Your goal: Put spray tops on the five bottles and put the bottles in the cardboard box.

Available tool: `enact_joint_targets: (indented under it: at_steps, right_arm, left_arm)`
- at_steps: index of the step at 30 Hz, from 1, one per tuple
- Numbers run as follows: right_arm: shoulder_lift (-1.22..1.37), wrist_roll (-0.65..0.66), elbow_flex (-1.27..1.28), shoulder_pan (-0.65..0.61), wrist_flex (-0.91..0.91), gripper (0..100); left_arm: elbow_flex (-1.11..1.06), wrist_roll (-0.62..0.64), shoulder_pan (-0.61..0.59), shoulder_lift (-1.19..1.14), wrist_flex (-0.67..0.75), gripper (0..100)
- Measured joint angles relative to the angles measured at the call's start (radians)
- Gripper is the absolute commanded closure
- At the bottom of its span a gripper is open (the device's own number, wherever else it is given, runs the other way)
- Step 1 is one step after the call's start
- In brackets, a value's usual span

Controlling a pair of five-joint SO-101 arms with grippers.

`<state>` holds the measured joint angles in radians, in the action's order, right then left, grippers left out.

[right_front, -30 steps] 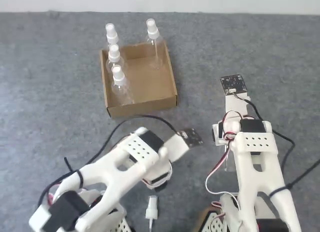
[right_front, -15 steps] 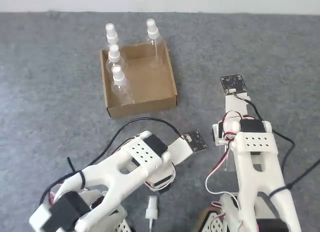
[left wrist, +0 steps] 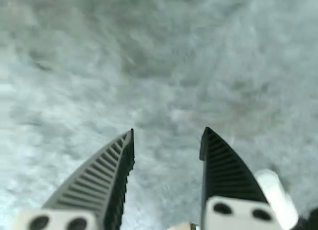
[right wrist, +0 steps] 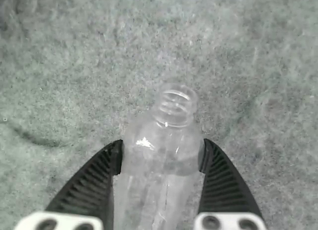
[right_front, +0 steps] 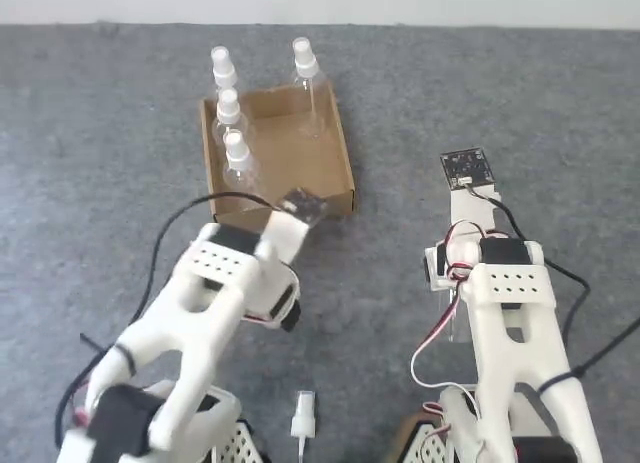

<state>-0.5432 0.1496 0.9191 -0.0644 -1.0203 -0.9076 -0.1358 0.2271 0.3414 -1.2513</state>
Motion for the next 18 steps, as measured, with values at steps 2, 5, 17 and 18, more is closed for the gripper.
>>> enact_joint_targets:
  at_steps: [2,5,17,18]
  right_arm:
    - [0.0,0.0,0.0,0.0,0.0,93.5]
    - [0.0,0.0,0.0,0.0,0.0,93.5]
    - [0.0,0.0,0.0,0.0,0.0,93.5]
    - [0.0,0.0,0.0,0.0,0.0,93.5]
  left_arm:
    - [-0.02,0.0,-0.011,0.074,0.012,80]
    - [-0.077,0.017,-0.029,0.203,0.035,80]
    - [-0.308,0.107,-0.183,0.753,0.109,86]
    - [-0.324,0.107,-0.19,0.795,0.109,89]
